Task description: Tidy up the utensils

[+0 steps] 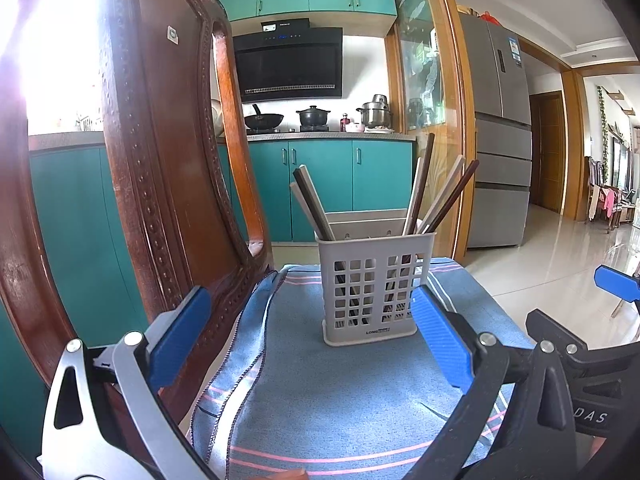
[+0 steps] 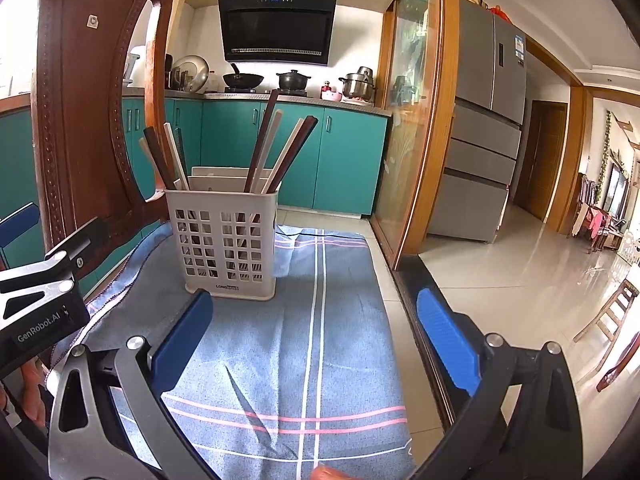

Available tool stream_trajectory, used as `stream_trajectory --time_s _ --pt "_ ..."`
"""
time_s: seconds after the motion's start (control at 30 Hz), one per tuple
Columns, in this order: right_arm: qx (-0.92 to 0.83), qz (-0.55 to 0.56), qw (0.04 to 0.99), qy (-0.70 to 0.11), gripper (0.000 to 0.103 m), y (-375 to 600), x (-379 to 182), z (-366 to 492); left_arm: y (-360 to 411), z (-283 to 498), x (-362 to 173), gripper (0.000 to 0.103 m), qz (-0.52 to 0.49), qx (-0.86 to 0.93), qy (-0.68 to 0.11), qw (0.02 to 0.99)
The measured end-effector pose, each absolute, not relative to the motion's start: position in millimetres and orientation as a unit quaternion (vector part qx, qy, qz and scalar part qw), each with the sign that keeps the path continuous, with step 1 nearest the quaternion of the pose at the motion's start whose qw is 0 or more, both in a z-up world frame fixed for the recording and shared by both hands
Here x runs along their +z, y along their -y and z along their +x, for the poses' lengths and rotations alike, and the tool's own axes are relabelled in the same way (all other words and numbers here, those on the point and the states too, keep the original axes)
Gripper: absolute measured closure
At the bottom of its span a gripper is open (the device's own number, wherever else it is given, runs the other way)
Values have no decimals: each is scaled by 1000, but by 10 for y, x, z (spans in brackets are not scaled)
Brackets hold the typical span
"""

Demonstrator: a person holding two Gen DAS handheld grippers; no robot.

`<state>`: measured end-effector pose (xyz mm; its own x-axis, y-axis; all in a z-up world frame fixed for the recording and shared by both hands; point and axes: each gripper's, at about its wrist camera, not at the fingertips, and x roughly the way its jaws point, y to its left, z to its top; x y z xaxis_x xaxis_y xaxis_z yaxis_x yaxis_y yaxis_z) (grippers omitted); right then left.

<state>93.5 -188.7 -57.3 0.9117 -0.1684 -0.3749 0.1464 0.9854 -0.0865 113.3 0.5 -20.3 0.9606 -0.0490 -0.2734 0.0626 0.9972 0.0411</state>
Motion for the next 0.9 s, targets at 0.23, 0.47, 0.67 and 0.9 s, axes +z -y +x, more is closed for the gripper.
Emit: stream_trajectory --time_s 0.23,0.47,0.67,0.9 --pt "-84 -30 977 -194 3 1890 -610 947 1 1128 -206 3 25 -27 -139 990" --pt "-86 -31 976 -197 3 1876 -626 963 20 1128 -199 3 26 -28 -140 989" --pt "-83 -35 976 -200 3 1844 -634 969 10 1131 -201 3 24 -24 -139 990" --pt "-81 -36 975 -205 3 1826 -647 974 8 1122 -218 3 21 -19 -135 990"
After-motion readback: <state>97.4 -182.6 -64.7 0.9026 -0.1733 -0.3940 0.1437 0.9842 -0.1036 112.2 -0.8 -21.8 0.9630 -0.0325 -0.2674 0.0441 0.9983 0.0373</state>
